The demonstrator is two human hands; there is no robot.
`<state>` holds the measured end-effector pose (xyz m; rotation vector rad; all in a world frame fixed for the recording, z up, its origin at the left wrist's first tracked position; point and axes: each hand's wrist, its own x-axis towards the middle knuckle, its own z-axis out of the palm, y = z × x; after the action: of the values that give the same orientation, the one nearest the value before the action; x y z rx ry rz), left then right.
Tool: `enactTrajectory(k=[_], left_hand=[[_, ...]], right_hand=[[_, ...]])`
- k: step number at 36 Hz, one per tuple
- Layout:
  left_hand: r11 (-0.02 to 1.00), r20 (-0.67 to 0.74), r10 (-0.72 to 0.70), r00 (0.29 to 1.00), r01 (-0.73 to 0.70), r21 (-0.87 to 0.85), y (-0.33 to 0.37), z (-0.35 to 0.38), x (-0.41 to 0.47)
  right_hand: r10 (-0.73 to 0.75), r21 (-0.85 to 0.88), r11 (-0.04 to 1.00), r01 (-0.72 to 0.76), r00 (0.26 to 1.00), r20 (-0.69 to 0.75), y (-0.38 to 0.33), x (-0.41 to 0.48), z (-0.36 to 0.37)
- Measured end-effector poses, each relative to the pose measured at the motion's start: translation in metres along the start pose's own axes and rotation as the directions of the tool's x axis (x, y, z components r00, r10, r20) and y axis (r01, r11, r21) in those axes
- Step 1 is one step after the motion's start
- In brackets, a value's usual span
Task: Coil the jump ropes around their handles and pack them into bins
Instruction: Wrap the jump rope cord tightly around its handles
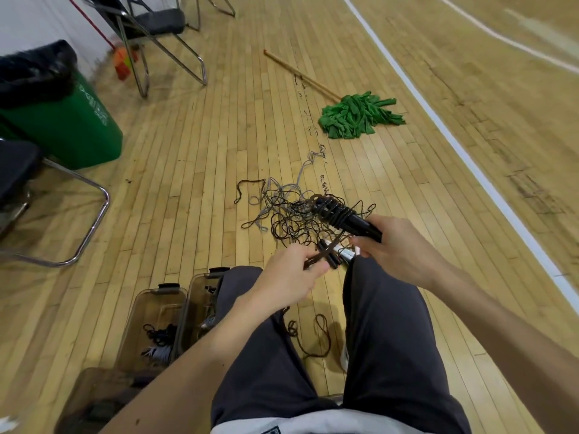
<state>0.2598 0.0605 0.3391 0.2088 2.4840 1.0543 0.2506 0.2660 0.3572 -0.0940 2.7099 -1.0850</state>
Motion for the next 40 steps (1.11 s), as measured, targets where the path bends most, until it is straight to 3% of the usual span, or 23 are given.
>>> enactTrajectory(k=[5,10,14,20,22,26,29,35,40], left_hand=[[0.945,-0.141,0.118,0.983,-0.068,0.319,0.010,0.003,0.001],[0.845,-0.159,0.238,0.958,-0.123,0.520,0.023,-0.003,0.006],[0.712,-0.022,0.344,0.939,-0.246,0.658,0.043,-0.022,0.007],[0.678,0.206,0.338,0.919,-0.389,0.624,0.053,-0.051,0.014],[0.696,0.249,0.330,0.911,-0.413,0.588,0.056,-0.053,0.016],[0.831,0.316,0.327,0.891,-0.430,0.352,0.062,-0.056,0.020],[0.885,0.362,0.338,0.869,-0.424,0.193,0.068,-0.058,0.022],[0.936,0.410,0.347,0.843,-0.338,-0.098,0.066,-0.059,0.027],[0.918,0.445,0.370,0.816,-0.248,-0.309,0.051,-0.051,0.033]], right_hand=[[0.039,-0.095,0.995,-0.042,0.999,-0.033,0.003,0.005,0.001],[0.150,-0.117,0.983,-0.144,0.987,0.049,0.008,0.014,-0.003],[0.236,-0.117,0.970,-0.213,0.941,0.244,0.013,0.017,-0.006],[0.196,-0.013,0.974,-0.226,0.816,0.544,0.018,0.003,-0.017],[0.154,-0.013,0.983,-0.184,0.780,0.607,0.017,-0.002,-0.025],[0.083,-0.007,0.994,-0.114,0.680,0.728,0.012,-0.013,-0.036],[0.048,-0.017,0.998,-0.054,0.652,0.757,0.004,-0.020,-0.041],[-0.101,0.127,0.992,0.000,0.612,0.785,-0.005,-0.033,-0.043],[-0.243,0.274,0.961,0.037,0.584,0.774,-0.010,-0.040,-0.049]])
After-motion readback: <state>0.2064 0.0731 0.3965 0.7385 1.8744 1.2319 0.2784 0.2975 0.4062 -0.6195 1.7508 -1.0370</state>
